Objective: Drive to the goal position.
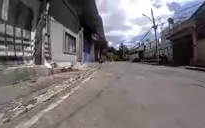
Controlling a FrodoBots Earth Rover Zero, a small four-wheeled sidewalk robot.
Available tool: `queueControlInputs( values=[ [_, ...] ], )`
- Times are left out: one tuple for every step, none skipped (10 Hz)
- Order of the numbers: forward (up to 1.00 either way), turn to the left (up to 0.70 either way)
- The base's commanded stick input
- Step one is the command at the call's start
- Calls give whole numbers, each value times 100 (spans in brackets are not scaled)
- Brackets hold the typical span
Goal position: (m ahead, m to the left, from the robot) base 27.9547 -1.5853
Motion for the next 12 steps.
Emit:
queueControlInputs(
  values=[
    [85,-34],
    [85,0],
    [85,0],
    [85,0],
    [85,0],
    [85,0],
    [85,0],
    [85,0],
    [85,0],
    [85,0],
    [85,0],
    [85,0]
  ],
)
